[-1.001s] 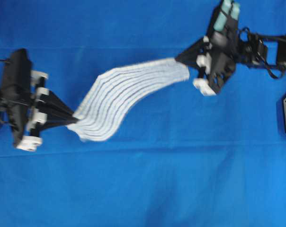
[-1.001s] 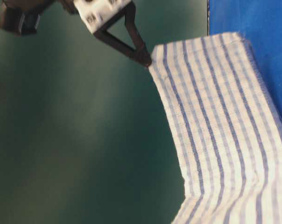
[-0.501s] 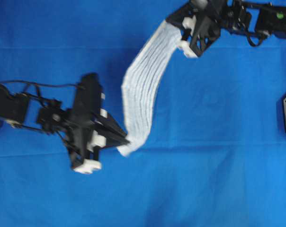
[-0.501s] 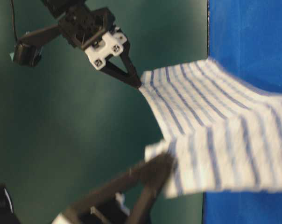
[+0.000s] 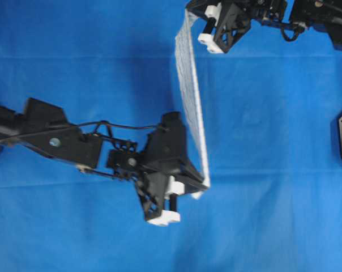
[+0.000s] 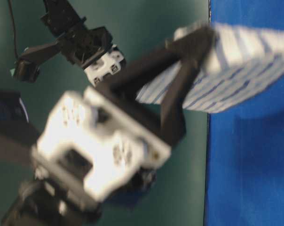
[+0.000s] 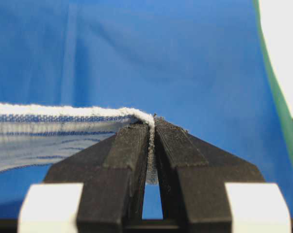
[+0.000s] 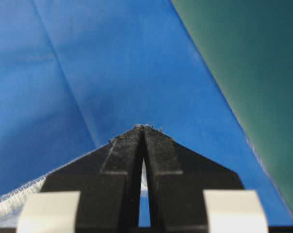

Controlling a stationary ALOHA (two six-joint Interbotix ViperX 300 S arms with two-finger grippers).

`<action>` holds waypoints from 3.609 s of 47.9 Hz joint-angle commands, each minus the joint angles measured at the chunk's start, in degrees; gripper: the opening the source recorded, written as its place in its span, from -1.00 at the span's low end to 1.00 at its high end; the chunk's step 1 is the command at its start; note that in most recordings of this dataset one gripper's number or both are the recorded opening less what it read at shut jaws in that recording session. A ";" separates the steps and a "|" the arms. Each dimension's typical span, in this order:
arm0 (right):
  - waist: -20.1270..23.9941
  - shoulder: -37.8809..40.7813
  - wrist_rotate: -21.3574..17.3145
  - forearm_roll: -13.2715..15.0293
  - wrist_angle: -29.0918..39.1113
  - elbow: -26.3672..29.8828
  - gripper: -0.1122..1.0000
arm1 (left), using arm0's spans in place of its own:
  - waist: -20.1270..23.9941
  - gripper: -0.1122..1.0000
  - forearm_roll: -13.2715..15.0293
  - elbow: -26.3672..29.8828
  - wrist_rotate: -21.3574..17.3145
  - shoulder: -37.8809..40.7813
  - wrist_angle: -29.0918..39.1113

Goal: Fold the blue towel.
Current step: 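Lift the strip and rotate it vertical, left gripper swinging down, then lay the vertical strip on the table and release both grippers, then move both grippers to the strip's top end and grasp its corners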

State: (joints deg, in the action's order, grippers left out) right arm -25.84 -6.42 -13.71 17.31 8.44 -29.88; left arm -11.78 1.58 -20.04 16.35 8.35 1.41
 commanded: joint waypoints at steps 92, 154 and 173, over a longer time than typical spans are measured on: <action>-0.79 9.93 2.20 0.44 -1.05 8.00 0.10 | -0.53 0.38 0.18 -14.33 11.51 -10.90 10.02; 10.90 -23.82 2.37 -2.55 -21.01 -22.41 0.32 | 19.07 0.38 -0.26 -38.50 -14.41 -49.75 -6.15; 3.08 -9.76 2.37 -2.64 -19.69 -14.41 0.33 | 32.26 0.50 -0.18 -35.33 -14.33 -34.89 -14.77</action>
State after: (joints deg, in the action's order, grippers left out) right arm -20.92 -19.07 -11.25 14.85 -11.69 -47.46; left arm 17.84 1.41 -57.66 1.93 -29.97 -12.04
